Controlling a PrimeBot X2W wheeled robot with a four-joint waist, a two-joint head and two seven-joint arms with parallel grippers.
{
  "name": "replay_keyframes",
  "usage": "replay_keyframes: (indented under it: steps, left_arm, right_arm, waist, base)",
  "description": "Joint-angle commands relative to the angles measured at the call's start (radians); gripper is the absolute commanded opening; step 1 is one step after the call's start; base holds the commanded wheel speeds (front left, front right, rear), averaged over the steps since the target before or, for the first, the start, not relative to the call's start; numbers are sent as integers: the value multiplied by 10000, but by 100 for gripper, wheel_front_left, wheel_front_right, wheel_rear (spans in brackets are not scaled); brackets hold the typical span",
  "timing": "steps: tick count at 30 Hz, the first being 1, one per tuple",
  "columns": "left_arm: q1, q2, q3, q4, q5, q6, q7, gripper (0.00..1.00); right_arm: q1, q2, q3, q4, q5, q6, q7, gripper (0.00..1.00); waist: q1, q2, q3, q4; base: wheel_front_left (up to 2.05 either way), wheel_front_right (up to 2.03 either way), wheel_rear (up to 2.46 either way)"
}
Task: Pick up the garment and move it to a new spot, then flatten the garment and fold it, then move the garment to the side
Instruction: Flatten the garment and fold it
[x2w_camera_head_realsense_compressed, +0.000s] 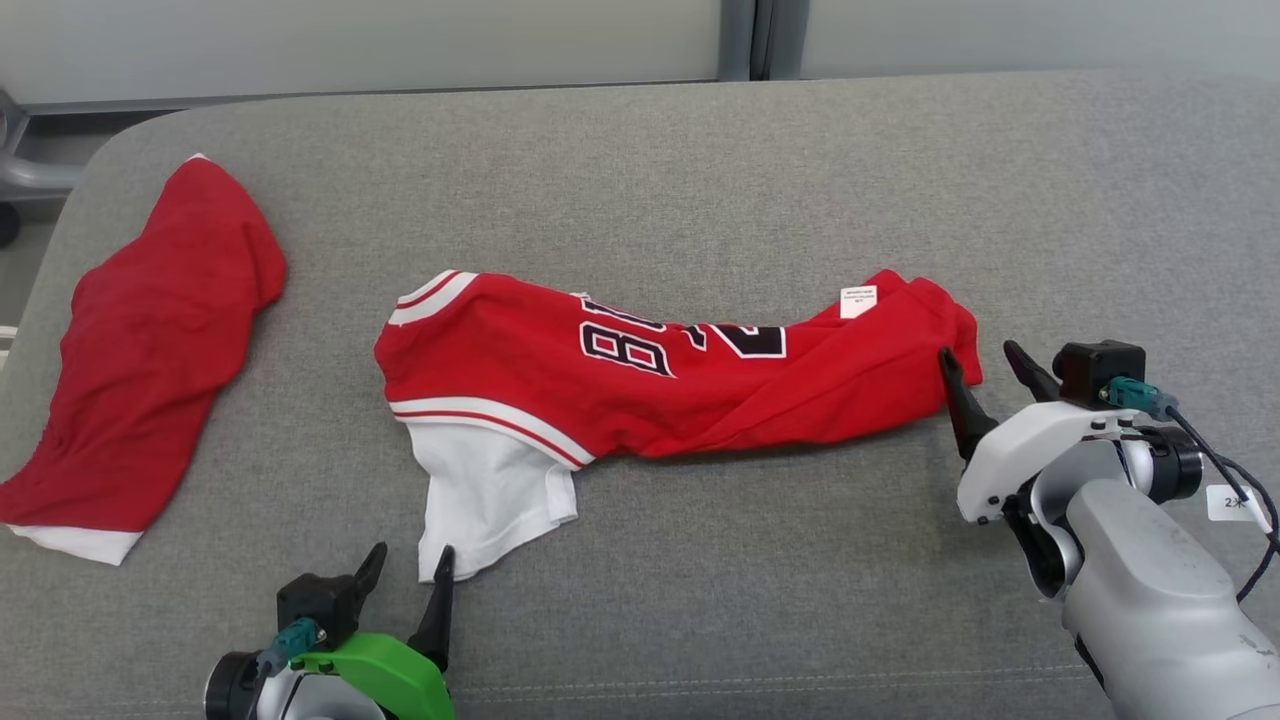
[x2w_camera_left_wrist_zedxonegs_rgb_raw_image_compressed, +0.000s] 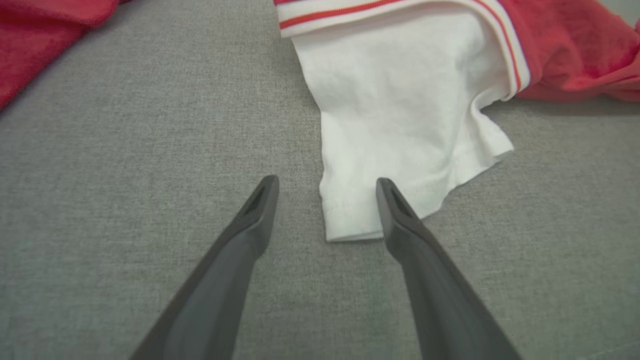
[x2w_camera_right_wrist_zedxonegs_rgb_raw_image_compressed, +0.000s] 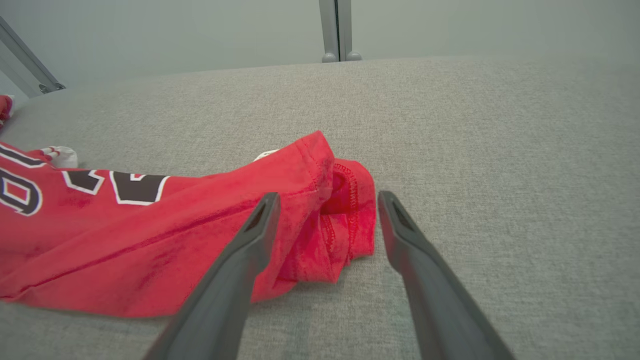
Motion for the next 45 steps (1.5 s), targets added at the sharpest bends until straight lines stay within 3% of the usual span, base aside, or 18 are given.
replay_keyframes:
  steps: [1,22,23,24,25,26,27,28,29,30,45]
  left_arm:
    - [-202,48,-47,-26,-51,-17,-42,100]
    - [-287,-176,-694,245,-421,-19,-41,100]
    - [-303,-192,-754,320,-446,-19,-41,100]
    - [-344,-220,-811,386,-536,-19,-41,100]
    - [-391,-247,-891,471,-629,-19,-41,100]
    - [-416,-275,-1022,578,-733,-19,-40,99]
    - [-474,-289,-1110,643,-860,-19,-38,82]
    - [-548,-290,-1239,724,-928,-19,-26,47]
    - [-623,-297,-1320,758,-1052,-19,-26,5]
    - [-679,-310,-1358,776,-1143,-19,-28,0]
    - [-423,33,-991,55,-829,-18,-30,0]
  right_arm:
    - [-204,-23,89,236,112,-3,-65,100]
    - [-1133,127,711,1735,776,-2,-78,100]
    - [-1135,146,731,1796,806,-3,-78,96]
    - [-1140,147,746,1857,832,-3,-79,81]
    - [-1148,146,762,1915,870,-3,-79,77]
    - [-1162,166,782,1980,909,-3,-77,40]
    - [-1181,189,801,2048,929,-3,-77,18]
    - [-1203,198,822,2093,948,-3,-77,10]
    - [-1218,197,824,2132,975,-3,-76,0]
    - [-1213,214,836,2184,999,-3,-76,0]
    - [-801,72,645,1449,947,-3,-75,0]
  waist:
    - [0,0,100,96]
    - [0,0,216,537]
    - [0,0,207,545]
    - [0,0,199,556]
    - [0,0,194,566]
    - [0,0,191,571]
    - [0,0,191,575]
    - [0,0,191,575]
    - [0,0,193,579]
    - [0,0,199,584]
    - [0,0,-122,502]
  base:
    - [0,0,0]
    - [0,0,0]
    - [0,0,0]
    - [0,0,0]
    - [0,0,0]
    - [0,0,0]
    - [0,0,0]
    - [0,0,0]
    - [0,0,0]
    - [0,0,0]
    - [0,0,0]
